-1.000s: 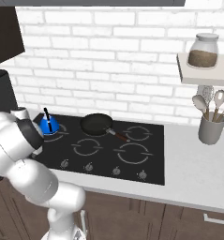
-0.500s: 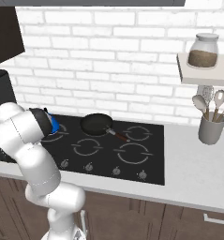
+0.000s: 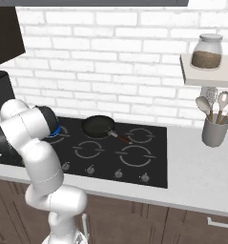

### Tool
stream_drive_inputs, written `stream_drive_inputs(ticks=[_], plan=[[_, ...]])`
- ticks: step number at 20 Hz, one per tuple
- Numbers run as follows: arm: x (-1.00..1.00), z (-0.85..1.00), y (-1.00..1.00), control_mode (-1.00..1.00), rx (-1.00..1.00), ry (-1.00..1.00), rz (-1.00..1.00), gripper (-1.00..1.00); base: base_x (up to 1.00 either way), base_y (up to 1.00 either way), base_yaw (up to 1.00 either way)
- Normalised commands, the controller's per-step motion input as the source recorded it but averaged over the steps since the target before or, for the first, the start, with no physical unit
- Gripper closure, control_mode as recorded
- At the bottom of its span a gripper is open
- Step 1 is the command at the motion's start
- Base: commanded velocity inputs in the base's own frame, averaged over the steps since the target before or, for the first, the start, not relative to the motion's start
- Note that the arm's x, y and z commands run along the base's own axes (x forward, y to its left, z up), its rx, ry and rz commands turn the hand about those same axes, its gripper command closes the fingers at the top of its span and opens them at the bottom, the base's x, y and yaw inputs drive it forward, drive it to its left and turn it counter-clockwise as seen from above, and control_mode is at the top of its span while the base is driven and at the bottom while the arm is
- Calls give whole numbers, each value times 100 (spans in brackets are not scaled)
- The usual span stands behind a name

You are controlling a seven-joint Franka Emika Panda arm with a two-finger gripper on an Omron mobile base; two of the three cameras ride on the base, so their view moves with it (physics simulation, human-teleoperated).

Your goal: Pick the kettle from the counter and place it on a stove burner. Then turn the burner on.

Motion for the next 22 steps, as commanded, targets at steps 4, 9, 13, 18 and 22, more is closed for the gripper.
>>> stream_drive_inputs(ticks=[4,9,13,18,22], plan=[[-21,3,0,-100,0,-1,0,-100,0,0,0],[-37,-4,-9,-100,0,-2,2,-100,0,0,0],[-9,-4,-13,-100,0,0,1,-100,0,0,0],[2,-2,-6,-100,0,0,0,-100,0,0,0],[2,0,0,-100,0,0,0,100,0,0,0]])
